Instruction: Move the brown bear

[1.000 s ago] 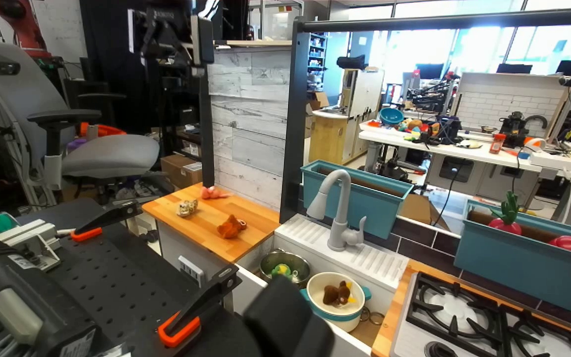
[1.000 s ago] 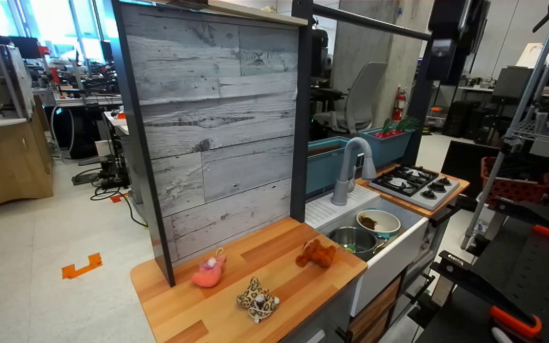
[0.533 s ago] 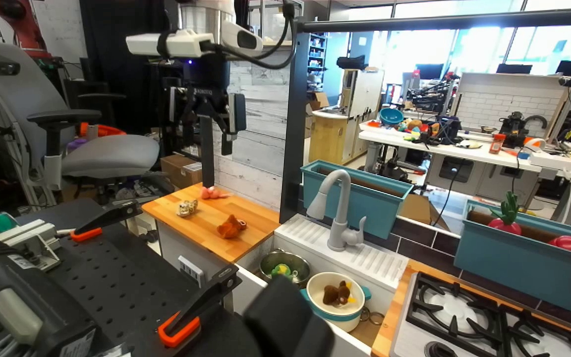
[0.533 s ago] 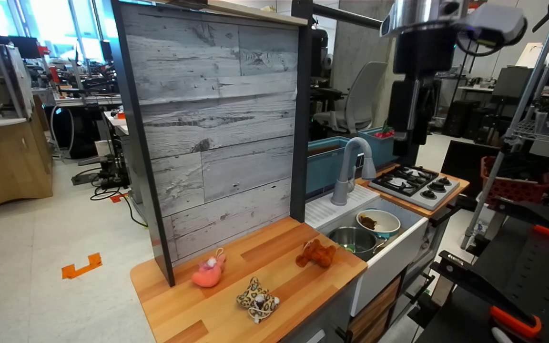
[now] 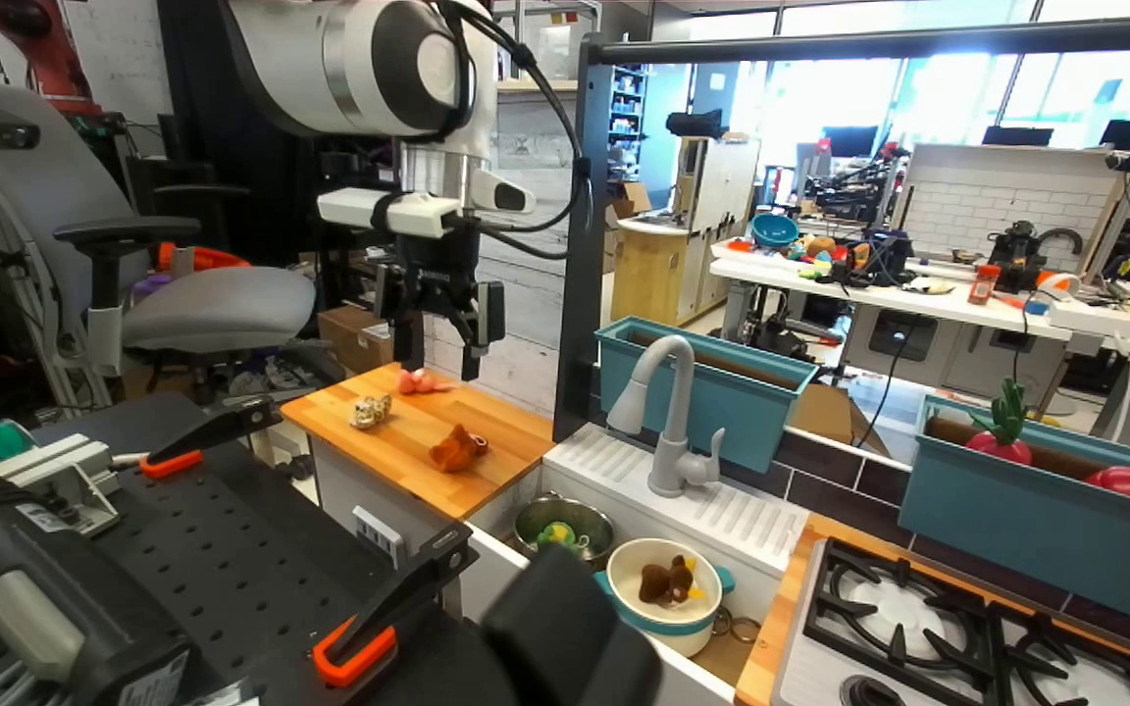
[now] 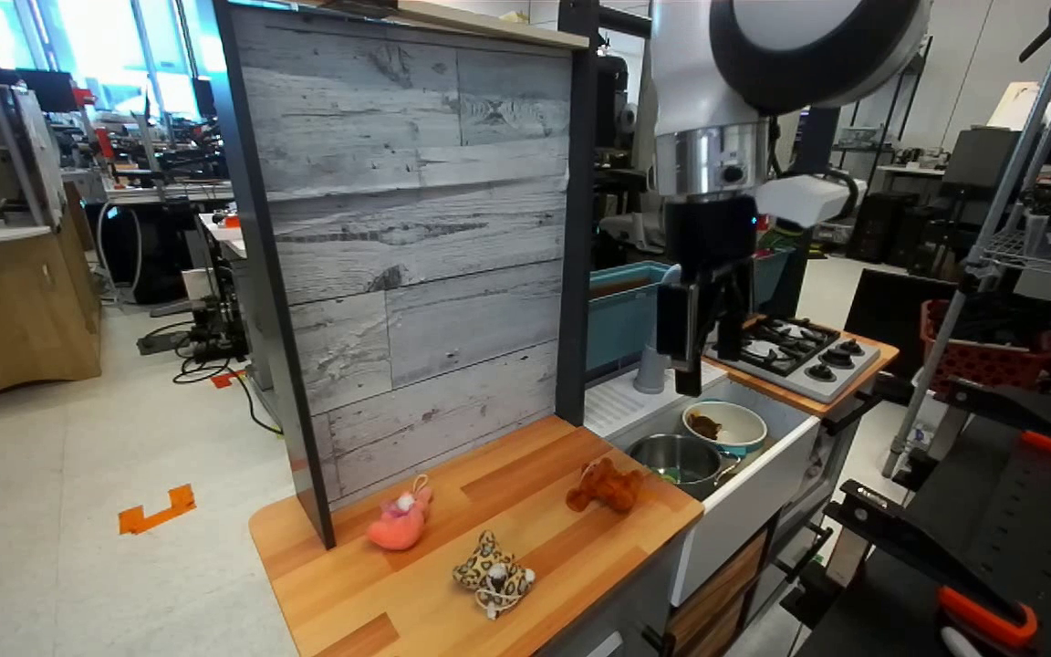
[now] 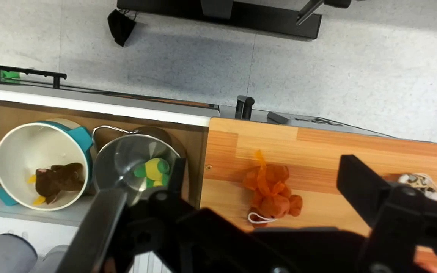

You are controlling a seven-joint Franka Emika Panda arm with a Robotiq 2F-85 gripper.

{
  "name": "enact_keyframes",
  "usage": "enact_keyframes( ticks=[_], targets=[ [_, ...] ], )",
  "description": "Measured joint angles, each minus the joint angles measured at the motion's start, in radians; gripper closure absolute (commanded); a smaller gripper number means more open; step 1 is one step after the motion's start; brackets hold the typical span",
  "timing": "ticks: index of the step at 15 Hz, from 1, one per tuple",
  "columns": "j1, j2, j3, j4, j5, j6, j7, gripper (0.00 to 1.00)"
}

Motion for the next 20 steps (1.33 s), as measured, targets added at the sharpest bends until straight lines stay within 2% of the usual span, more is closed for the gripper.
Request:
enact_keyframes(
  ticks=[12, 20],
  targets=[
    [0.067, 0.285, -0.019, 0.211, -0.003, 0.138, 0.003, 0.00],
    [0.104, 0.427, -0.055, 0.327, -0.041, 0.158, -0.010, 0.00]
  ],
)
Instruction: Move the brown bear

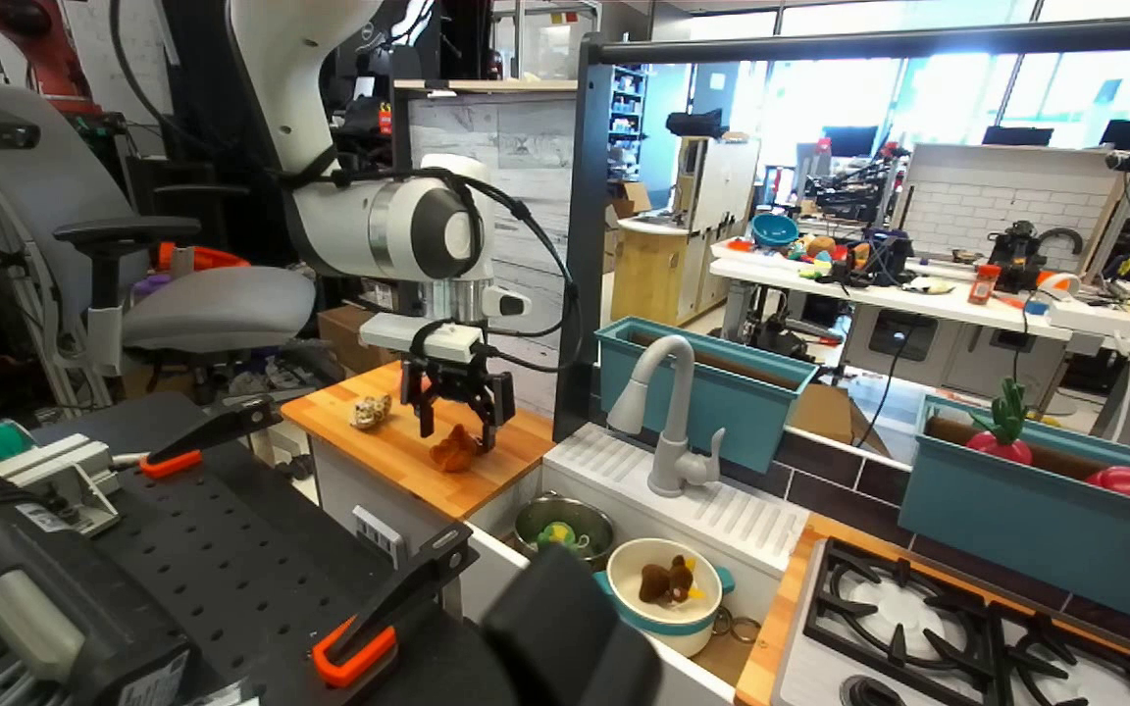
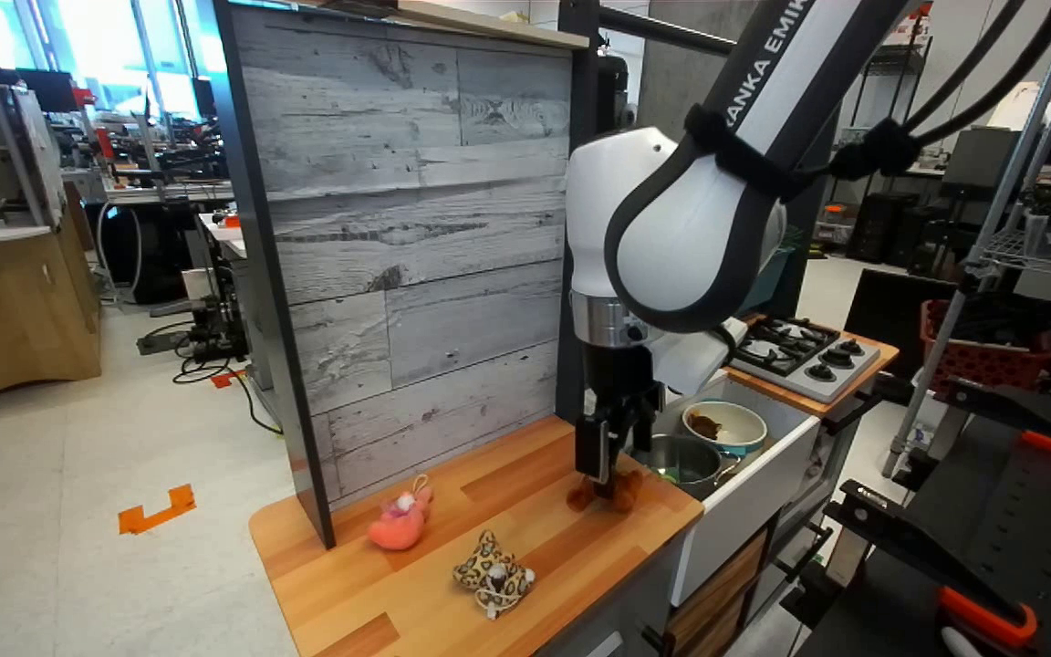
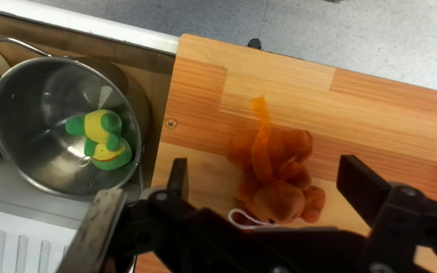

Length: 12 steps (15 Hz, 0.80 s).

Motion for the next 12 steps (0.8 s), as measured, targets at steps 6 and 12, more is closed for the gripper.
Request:
enact_keyframes(
  ticks=[6, 12],
  targets=[
    [0.001, 0.094, -0.001, 0.088, -0.012, 0.000, -0.019, 0.58],
    [0.019, 0.101, -0.022, 0.108, -0.024, -0.001, -0.023, 1.00]
  ],
)
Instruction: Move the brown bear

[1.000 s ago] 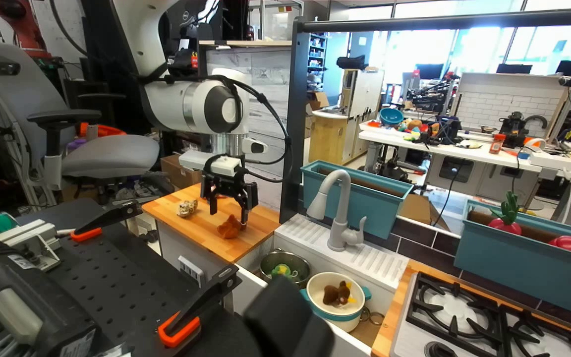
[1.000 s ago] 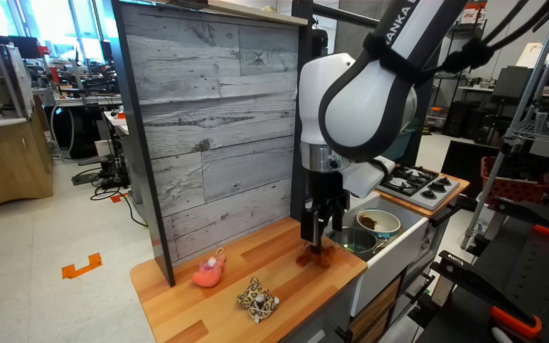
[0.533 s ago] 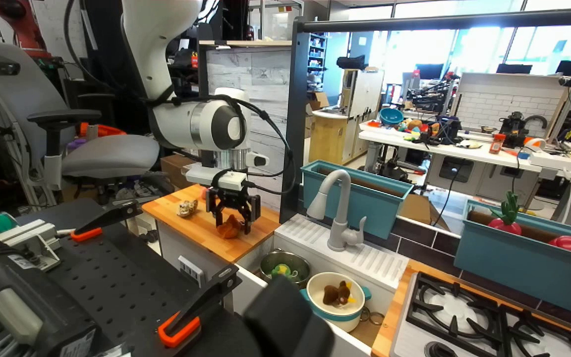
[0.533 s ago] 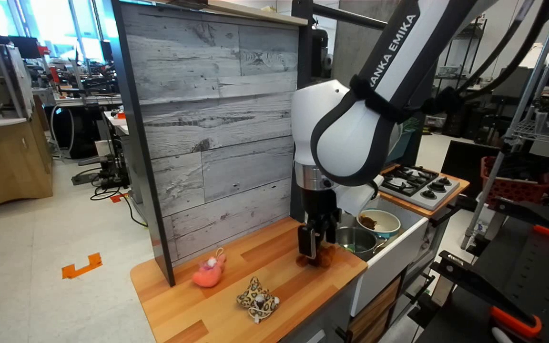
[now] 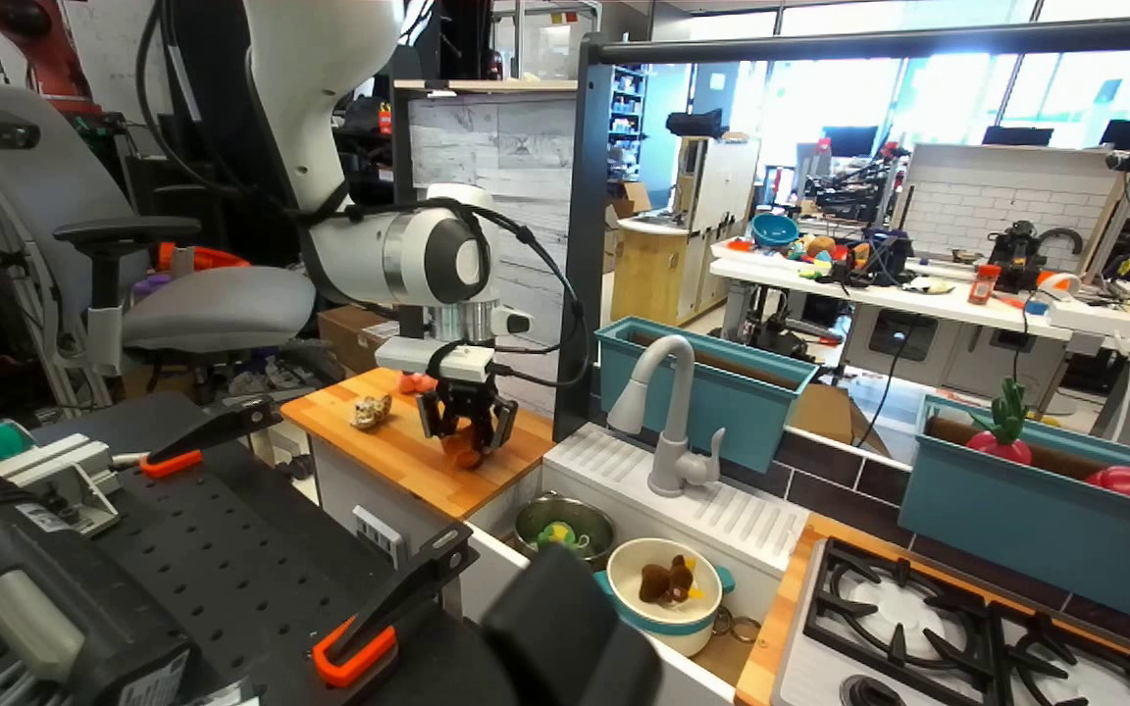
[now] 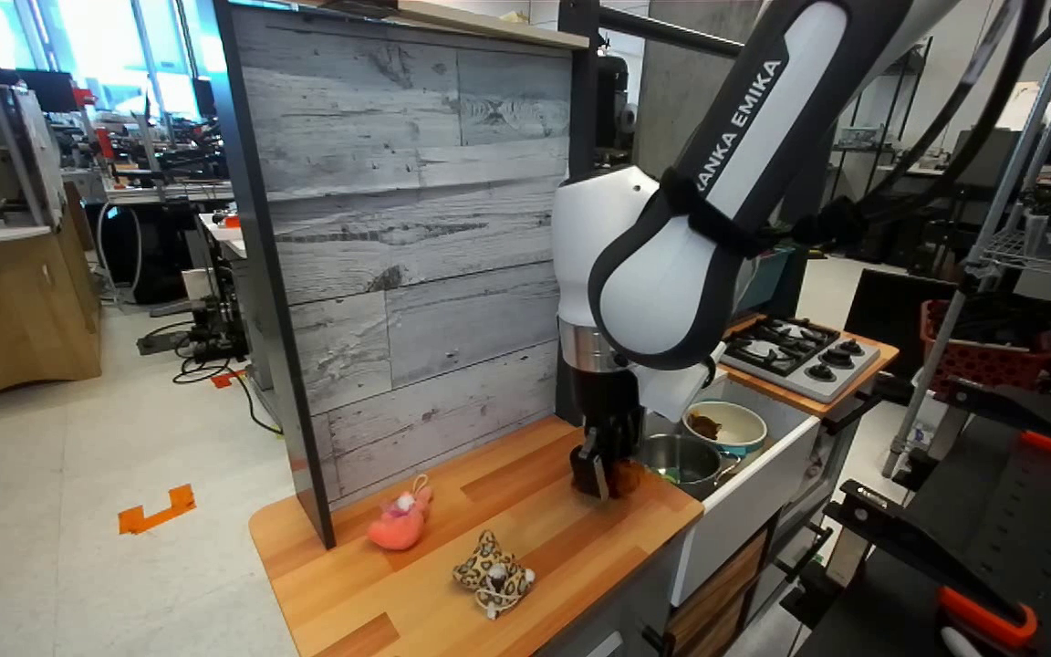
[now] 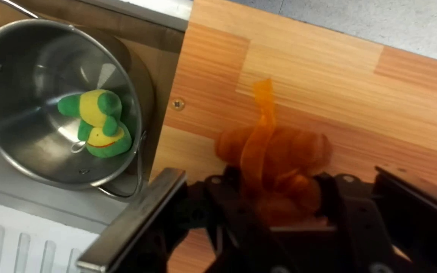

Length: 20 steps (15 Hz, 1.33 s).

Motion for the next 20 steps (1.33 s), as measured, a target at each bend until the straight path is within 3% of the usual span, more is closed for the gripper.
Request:
enact_keyframes(
  ticks=[10, 20],
  targets=[
    [0.040, 0.000, 0.013, 0.118, 0.000, -0.027, 0.000, 0.98],
    [0.043, 0.029, 0.101, 0.165, 0.001, -0.066, -0.028, 0.98]
  ],
)
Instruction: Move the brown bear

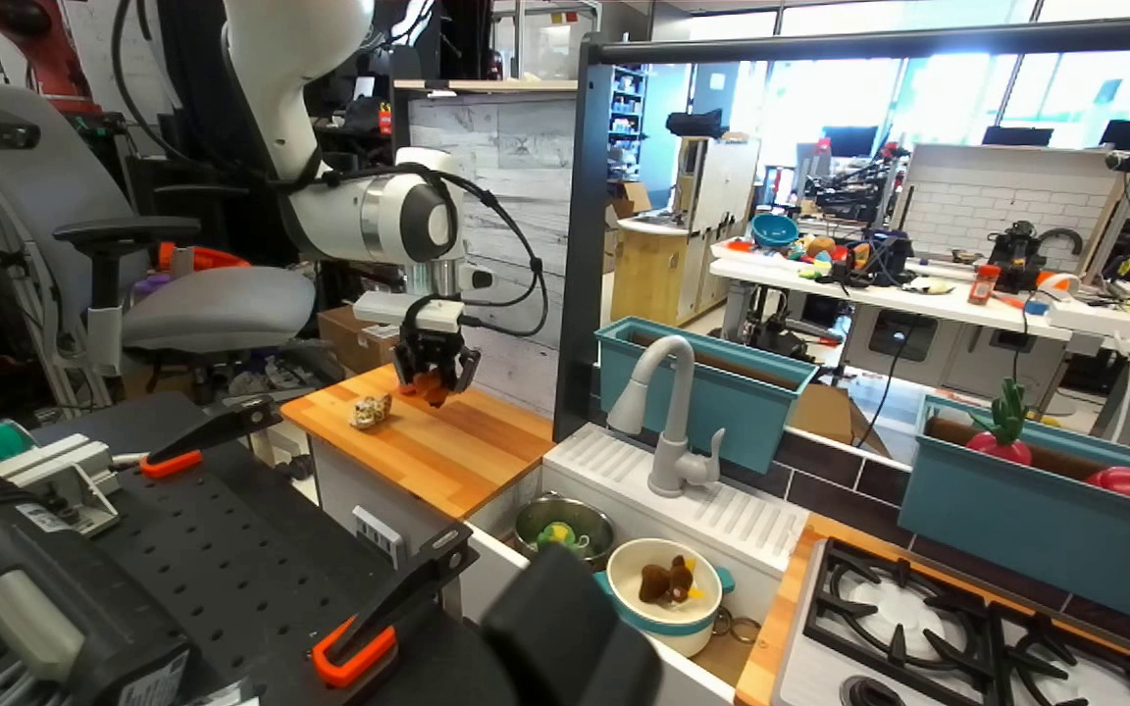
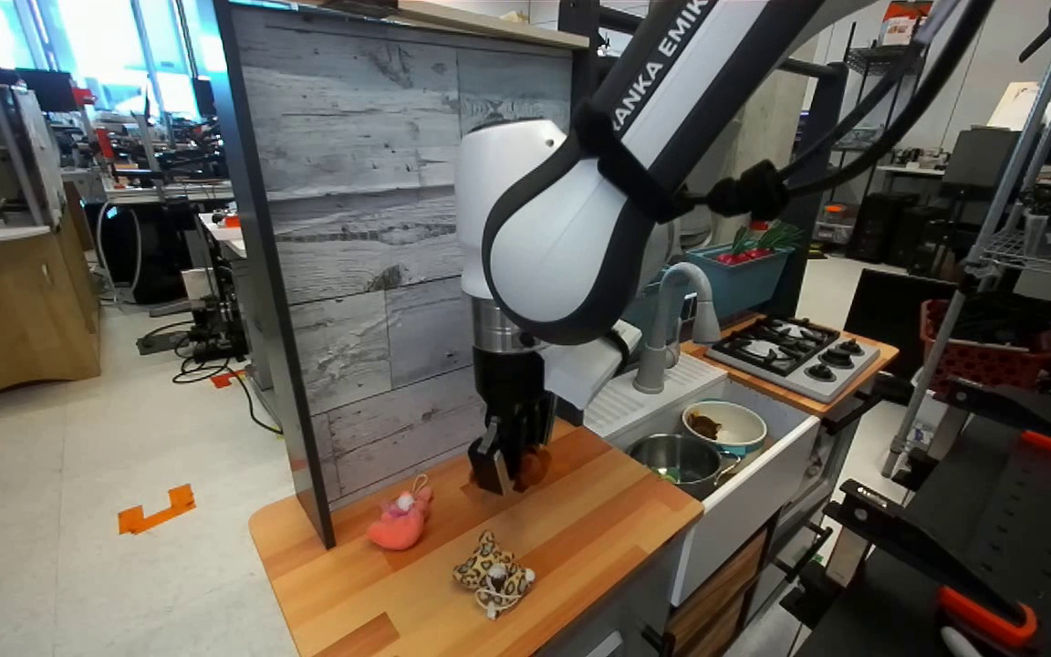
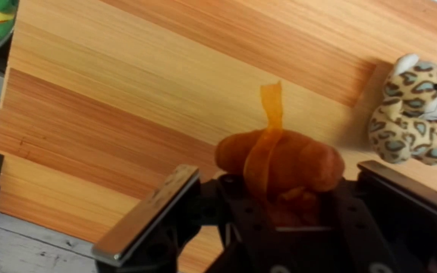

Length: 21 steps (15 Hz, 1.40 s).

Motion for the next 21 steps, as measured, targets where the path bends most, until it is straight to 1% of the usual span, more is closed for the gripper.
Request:
enact_keyframes(
  ticks=[7, 8, 9, 11, 17, 18, 21],
  targets=[
    [0.000, 0.035, 0.010, 0.000, 0.005, -0.029, -0.002, 0.98],
    [0.000, 0.038, 0.010, 0.000, 0.006, -0.034, -0.002, 0.65],
    [0.000, 0.040, 0.010, 0.000, 0.006, -0.037, -0.002, 0.64],
    [0.000, 0.045, 0.011, 0.004, 0.006, -0.039, -0.002, 0.51],
    [0.003, 0.046, 0.011, 0.024, 0.004, -0.063, -0.008, 0.06],
    [0.005, 0.045, 0.011, 0.024, 0.003, -0.063, -0.009, 0.01],
    [0.012, 0.038, 0.011, 0.023, 0.002, -0.063, -0.010, 0.00]
  ],
)
